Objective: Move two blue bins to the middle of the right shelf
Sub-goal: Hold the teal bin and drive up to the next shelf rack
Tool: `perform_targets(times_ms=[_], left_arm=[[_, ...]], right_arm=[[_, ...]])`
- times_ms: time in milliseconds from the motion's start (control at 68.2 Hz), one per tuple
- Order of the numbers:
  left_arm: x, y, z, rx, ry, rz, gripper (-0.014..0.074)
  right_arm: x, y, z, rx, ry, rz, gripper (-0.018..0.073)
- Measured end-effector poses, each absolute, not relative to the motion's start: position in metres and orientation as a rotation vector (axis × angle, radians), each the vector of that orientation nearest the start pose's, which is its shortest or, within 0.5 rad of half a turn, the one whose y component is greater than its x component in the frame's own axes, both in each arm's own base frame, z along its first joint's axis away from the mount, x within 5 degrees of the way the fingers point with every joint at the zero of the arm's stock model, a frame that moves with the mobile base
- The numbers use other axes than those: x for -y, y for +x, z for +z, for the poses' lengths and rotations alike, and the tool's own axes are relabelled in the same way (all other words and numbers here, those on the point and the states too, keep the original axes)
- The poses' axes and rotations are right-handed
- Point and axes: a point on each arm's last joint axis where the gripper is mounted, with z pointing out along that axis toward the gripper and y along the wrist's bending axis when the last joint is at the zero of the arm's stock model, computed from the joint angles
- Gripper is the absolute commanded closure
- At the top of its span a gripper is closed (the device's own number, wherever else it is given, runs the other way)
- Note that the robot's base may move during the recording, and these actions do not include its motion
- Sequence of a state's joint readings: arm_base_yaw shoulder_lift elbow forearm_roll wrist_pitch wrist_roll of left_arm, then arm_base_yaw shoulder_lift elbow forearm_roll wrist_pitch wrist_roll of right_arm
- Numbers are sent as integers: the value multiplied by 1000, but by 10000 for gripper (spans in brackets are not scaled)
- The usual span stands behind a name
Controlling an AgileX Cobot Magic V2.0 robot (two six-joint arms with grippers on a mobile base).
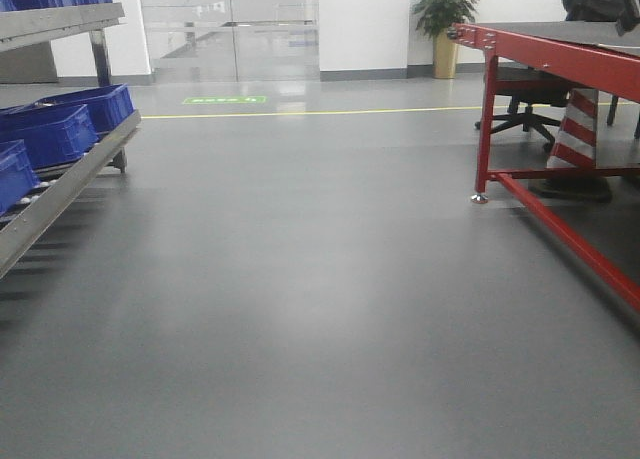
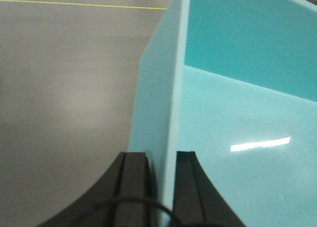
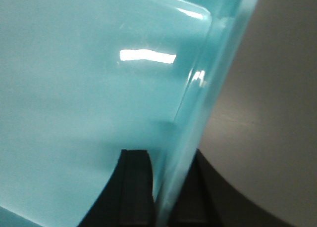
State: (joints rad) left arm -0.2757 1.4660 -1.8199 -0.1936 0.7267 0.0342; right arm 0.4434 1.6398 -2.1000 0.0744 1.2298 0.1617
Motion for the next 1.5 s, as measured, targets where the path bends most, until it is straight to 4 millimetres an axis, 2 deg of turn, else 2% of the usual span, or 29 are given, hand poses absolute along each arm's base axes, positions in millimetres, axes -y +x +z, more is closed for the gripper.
perform_targets(times_ms=[1495], left_arm=[[96, 298, 511, -1840, 241, -388, 707]], right_arm=[[-148, 296, 494, -2260, -328, 414, 712]])
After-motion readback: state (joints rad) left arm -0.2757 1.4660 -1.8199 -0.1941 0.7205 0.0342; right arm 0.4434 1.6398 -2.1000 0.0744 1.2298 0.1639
